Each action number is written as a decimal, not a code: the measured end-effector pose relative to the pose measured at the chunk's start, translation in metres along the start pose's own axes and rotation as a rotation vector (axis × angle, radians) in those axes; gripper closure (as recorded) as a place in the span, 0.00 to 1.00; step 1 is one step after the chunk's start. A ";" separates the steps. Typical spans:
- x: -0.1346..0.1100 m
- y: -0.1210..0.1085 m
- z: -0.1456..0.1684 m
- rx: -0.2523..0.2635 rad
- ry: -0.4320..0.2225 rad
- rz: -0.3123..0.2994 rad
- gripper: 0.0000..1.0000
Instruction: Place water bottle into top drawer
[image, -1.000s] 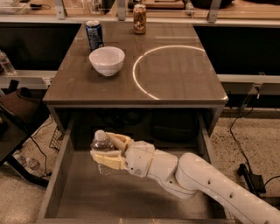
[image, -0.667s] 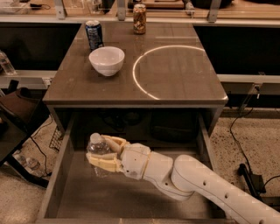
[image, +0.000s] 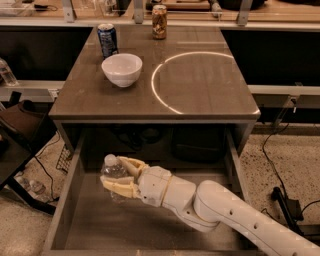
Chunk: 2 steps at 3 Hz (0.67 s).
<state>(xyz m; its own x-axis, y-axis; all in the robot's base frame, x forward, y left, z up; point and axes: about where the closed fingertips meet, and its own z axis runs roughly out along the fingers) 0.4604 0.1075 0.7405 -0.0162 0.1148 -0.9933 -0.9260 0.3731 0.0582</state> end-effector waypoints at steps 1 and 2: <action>0.012 -0.009 -0.003 0.025 0.015 -0.011 1.00; 0.024 -0.015 -0.004 0.044 0.024 -0.009 1.00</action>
Offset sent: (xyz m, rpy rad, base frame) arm 0.0188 -0.0119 -0.0413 -0.0342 0.0182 -0.0717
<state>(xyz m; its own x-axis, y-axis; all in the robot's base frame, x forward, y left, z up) 0.4725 0.1007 0.7154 -0.0174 0.0897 -0.9958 -0.9087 0.4140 0.0532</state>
